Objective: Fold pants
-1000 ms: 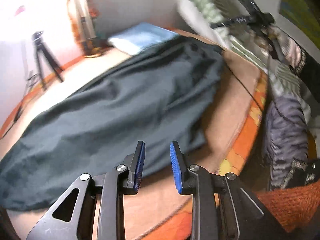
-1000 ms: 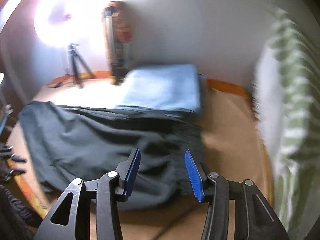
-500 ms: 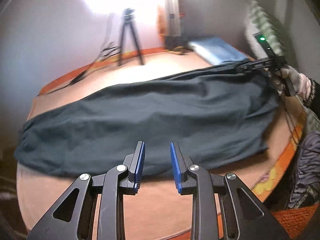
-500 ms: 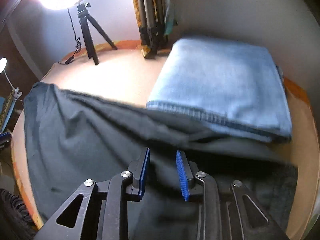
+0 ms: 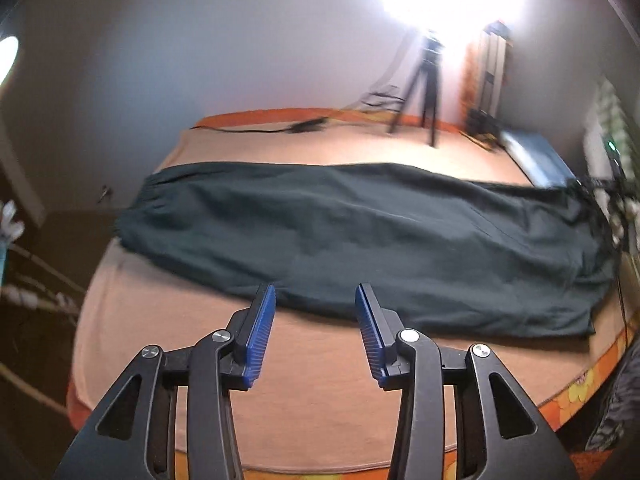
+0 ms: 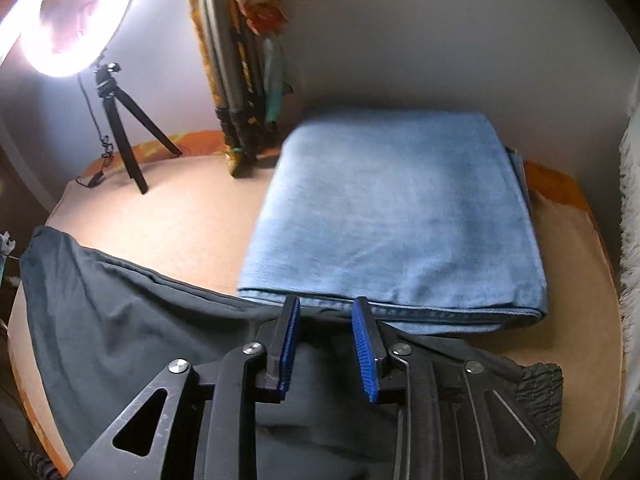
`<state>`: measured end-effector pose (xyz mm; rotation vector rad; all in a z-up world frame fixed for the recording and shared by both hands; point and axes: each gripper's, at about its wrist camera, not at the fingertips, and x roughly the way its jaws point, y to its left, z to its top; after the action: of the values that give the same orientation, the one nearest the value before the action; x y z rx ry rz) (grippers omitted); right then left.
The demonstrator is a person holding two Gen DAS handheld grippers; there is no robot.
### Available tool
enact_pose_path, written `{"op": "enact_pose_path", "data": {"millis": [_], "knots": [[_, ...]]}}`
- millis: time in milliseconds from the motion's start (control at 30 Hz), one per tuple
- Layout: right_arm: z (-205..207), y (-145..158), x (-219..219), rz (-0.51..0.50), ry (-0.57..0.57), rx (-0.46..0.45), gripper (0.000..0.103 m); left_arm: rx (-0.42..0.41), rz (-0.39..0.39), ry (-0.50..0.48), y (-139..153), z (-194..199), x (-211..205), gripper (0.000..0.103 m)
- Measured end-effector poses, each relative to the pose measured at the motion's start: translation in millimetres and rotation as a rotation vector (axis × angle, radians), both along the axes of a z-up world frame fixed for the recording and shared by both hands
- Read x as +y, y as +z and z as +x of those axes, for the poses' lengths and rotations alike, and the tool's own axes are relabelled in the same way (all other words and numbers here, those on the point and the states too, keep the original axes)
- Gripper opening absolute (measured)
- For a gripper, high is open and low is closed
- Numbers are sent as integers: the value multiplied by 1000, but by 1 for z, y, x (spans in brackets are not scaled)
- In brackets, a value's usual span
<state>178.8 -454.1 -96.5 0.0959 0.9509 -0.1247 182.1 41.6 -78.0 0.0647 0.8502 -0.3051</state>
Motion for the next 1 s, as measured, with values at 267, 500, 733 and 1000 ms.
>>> {"op": "enact_pose_path", "data": {"millis": [267,500,733,1000], "knots": [[4,30,67,-13,132,-49,38,28,-127,195,-7,24,80,52],[15,34,148,-2,278,-51,38,81,-282,307,-29,63,129,53],[27,30,221,25,393,-35,38,124,-427,405,-53,103,163,53],[53,23,285,37,474,-5,39,181,-567,495,-82,131,188,53]]}}
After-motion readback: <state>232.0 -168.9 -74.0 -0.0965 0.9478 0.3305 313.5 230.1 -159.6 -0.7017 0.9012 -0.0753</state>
